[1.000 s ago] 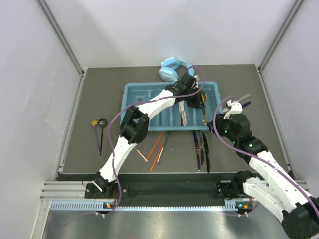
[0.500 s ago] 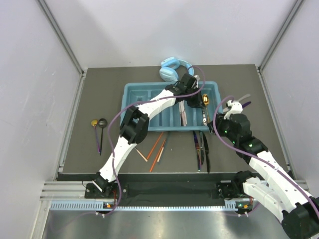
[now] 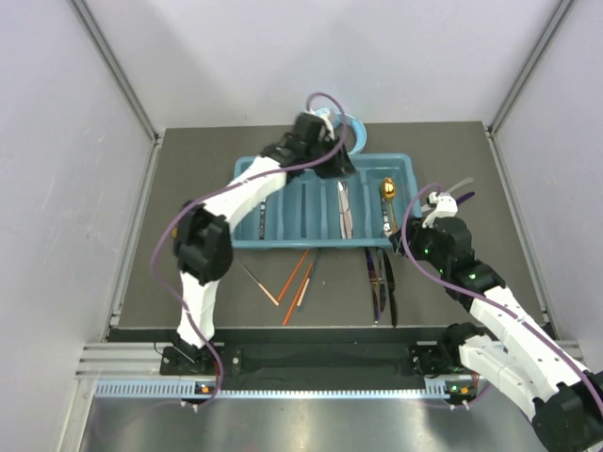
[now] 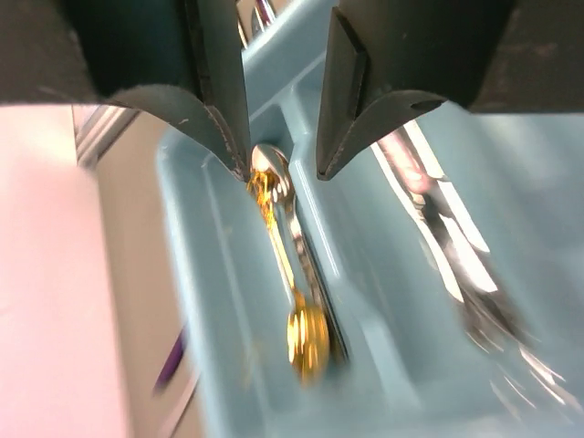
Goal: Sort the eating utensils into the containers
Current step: Place the spoon in the storage box, then pick up the spoon from the center of the board.
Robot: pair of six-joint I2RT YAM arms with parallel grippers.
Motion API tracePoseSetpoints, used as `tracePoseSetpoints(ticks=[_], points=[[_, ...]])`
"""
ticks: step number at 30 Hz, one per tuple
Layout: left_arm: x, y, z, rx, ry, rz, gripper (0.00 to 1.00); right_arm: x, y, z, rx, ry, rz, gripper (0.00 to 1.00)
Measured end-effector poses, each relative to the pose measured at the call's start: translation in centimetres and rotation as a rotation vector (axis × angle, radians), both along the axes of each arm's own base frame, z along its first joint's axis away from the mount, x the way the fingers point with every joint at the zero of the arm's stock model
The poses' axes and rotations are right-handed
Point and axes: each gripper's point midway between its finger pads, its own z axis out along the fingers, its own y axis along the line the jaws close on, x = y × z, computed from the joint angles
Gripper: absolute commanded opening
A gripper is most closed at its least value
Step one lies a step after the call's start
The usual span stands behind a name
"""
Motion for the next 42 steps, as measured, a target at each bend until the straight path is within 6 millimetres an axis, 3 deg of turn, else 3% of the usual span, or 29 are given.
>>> tracePoseSetpoints(ticks=[6, 9, 11, 14, 16, 20, 23, 26, 32, 36, 38, 42], points=[[1.4, 8.1, 11.4, -0.024, -0.238, 0.152, 0.39, 0.0, 0.0, -0.3, -0.003, 0.012, -0.001, 0.59], [1.1, 12.1, 14.2, 0.027, -0.292, 0.249, 0.39, 0.1, 0.0, -0.5, -0.004, 0.016, -0.004, 0.59], [1.2, 15.9, 14.3, 0.114, -0.297, 0.36, 0.39, 0.2, 0.0, -0.4, -0.001, 0.012, -0.005, 0.59], [0.5, 21.1, 12.1, 0.241, -0.251, 0.499, 0.4, 0.4, 0.1, -0.3, 0.005, 0.006, -0.007, 0.59], [-0.9, 24.9, 9.0, 0.326, -0.19, 0.575, 0.4, 0.5, 0.1, -0.5, 0.002, 0.015, -0.005, 0.59], [-5.8, 33.6, 1.5, 0.506, 0.025, 0.724, 0.39, 0.5, 0.2, -1.1, -0.003, 0.037, -0.001, 0.59], [-8.4, 37.8, -1.4, 0.592, 0.123, 0.8, 0.4, 0.5, 0.2, -1.2, -0.003, 0.041, 0.001, 0.59], [-10.9, 39.4, -2.7, 0.657, 0.162, 0.816, 0.4, 0.5, 0.2, -1.2, -0.002, 0.041, 0.0, 0.59], [-13.0, 42.7, -3.1, 0.698, 0.172, 0.906, 0.39, 0.4, 0.5, -1.2, 0.006, 0.042, 0.013, 0.58], [-15.3, 45.2, -7.3, 0.744, 0.292, 0.961, 0.38, 0.4, 0.6, -1.2, 0.009, 0.043, 0.019, 0.58], [-16.6, 45.5, -9.7, 0.763, 0.374, 0.951, 0.37, 0.4, 0.6, -1.1, 0.012, 0.042, 0.02, 0.58], [-16.7, 45.3, -11.9, 0.78, 0.456, 0.927, 0.37, 0.5, 0.7, -0.9, 0.018, 0.033, 0.019, 0.58]])
